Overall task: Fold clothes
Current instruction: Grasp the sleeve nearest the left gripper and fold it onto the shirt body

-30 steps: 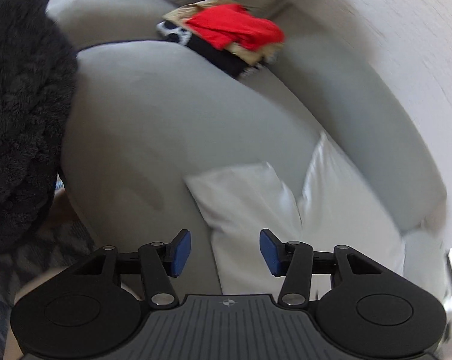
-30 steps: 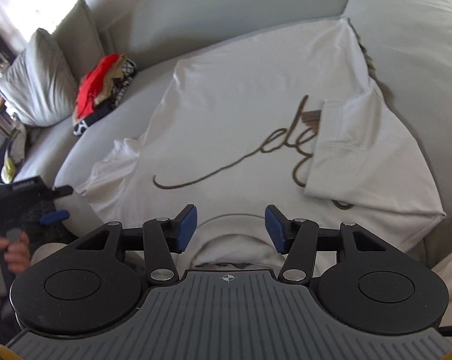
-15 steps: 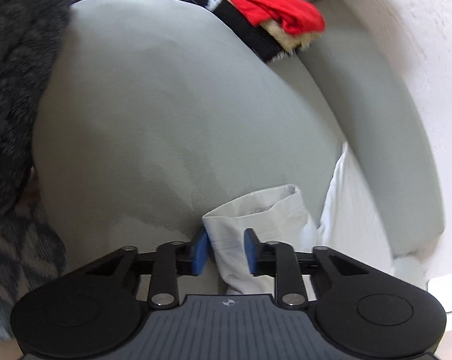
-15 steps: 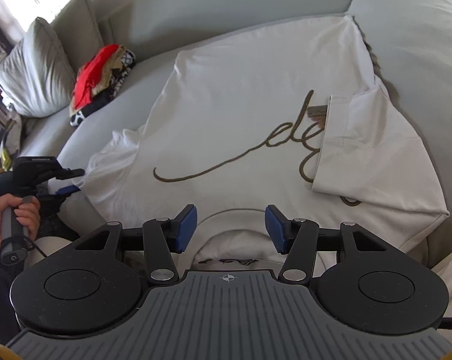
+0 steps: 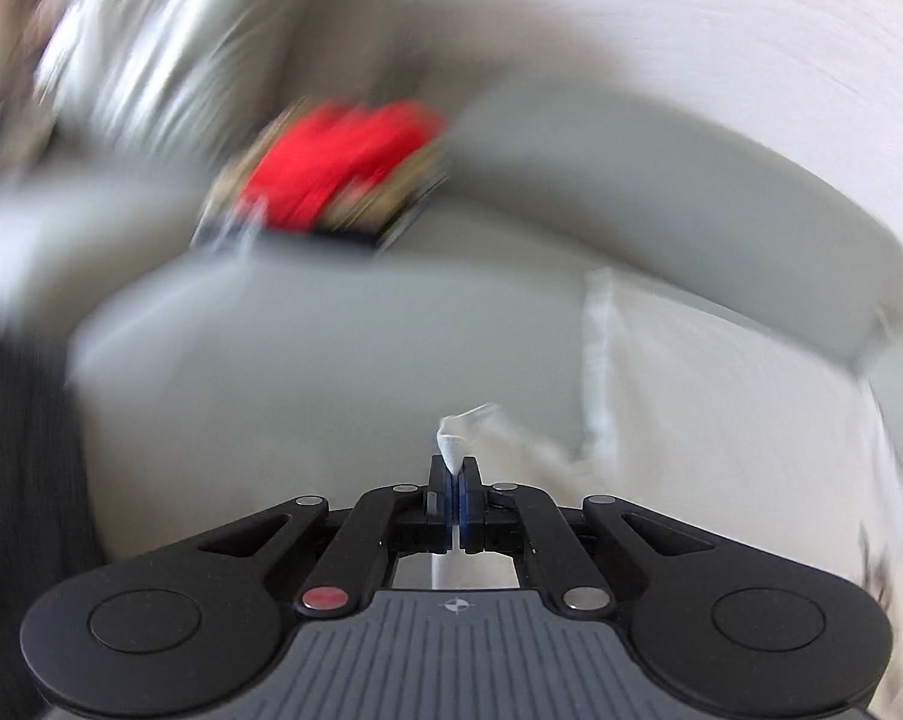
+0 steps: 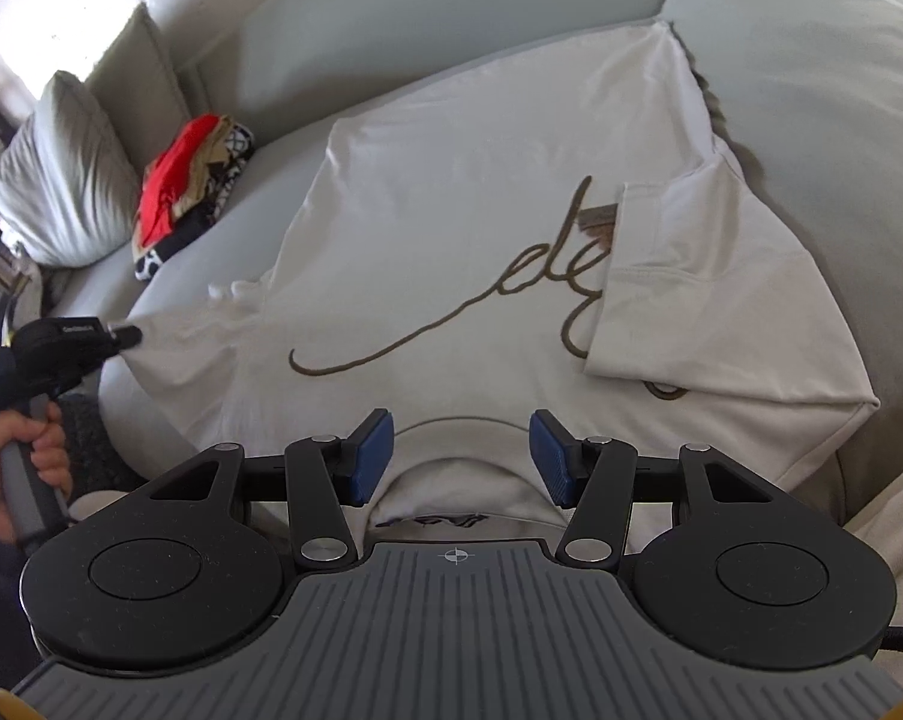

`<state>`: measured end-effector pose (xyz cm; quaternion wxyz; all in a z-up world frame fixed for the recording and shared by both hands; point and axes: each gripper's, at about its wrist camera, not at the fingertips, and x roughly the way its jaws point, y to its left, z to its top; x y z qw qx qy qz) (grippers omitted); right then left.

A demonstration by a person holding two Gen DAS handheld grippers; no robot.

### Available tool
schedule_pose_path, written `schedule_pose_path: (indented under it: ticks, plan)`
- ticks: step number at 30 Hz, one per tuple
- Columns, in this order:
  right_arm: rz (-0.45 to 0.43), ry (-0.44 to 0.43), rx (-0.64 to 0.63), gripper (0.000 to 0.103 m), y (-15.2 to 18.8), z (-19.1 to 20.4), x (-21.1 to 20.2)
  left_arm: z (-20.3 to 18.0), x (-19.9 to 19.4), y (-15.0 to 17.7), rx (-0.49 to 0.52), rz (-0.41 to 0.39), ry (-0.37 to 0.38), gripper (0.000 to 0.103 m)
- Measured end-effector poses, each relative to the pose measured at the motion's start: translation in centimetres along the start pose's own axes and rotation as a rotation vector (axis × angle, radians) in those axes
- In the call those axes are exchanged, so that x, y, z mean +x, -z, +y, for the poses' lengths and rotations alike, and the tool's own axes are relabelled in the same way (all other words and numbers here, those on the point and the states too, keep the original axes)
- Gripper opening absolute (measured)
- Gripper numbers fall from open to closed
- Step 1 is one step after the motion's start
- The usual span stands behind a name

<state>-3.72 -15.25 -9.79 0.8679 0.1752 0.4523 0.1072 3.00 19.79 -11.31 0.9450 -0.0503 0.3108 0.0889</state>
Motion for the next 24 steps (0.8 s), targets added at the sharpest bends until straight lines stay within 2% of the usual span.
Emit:
schedule_pose_path:
  ticks: [3, 5, 7, 8, 9, 10, 12, 14, 17, 19, 20, 22, 23, 24]
  plan:
    - [-0.027, 0.002, 0.020, 0.057, -0.1, -0.7, -0.8, -6.4, -2.2, 1.7, 0.308, -0.098, 0.065, 0.001]
    - [-0.044, 0.007, 0.039, 0.057, -0.2, -1.4, -1.3, -10.3, -2.9, 3.9, 0.493, -0.110, 0.100, 0.001]
    - [-0.050, 0.011, 0.059, 0.057, -0.3, -2.1, -1.7, -13.4, -2.4, 6.2, 0.623, -0.029, 0.119, 0.006]
    - [-0.051, 0.012, 0.068, 0.057, -0.4, -2.5, -1.9, -14.7, -2.2, 7.3, 0.676, 0.013, 0.129, 0.018]
    - [-0.050, 0.010, 0.074, 0.057, -0.4, -2.8, -2.1, -14.9, -2.2, 8.2, 0.677, 0.064, 0.136, 0.020]
    - [-0.048, 0.007, 0.081, 0.057, -0.5, -3.2, -2.3, -14.9, -2.2, 8.8, 0.666, 0.108, 0.143, 0.022]
    - [-0.048, -0.002, 0.092, 0.058, -0.4, -3.8, -2.8, -12.6, -2.7, 7.9, 0.521, 0.131, 0.152, 0.040]
    - [-0.049, -0.009, 0.106, 0.059, -0.3, -4.5, -3.1, -10.4, -3.2, 7.1, 0.376, 0.153, 0.160, 0.045]
    - [-0.049, -0.004, 0.133, 0.059, -0.1, -5.4, -3.2, -7.0, -4.0, 5.8, 0.159, 0.185, 0.170, 0.048]
    - [-0.046, 0.019, 0.141, 0.057, -0.1, -5.8, -2.9, -4.7, -4.4, 4.9, 0.016, 0.204, 0.172, 0.044]
    - [-0.044, 0.031, 0.145, 0.053, 0.0, -5.9, -2.7, -3.7, -3.8, 4.6, -0.033, 0.204, 0.154, 0.036]
    - [-0.044, 0.068, 0.130, 0.047, 0.0, -6.0, -2.4, -4.0, -2.5, 3.8, -0.029, 0.198, 0.167, 0.020]
    - [-0.048, 0.083, 0.117, 0.041, -0.1, -6.0, -2.3, -4.2, -1.9, 3.4, -0.027, 0.195, 0.174, 0.008]
    - [-0.057, 0.102, 0.096, 0.040, -0.3, -6.0, -2.0, -4.3, -1.3, 3.0, -0.025, 0.191, 0.180, 0.008]
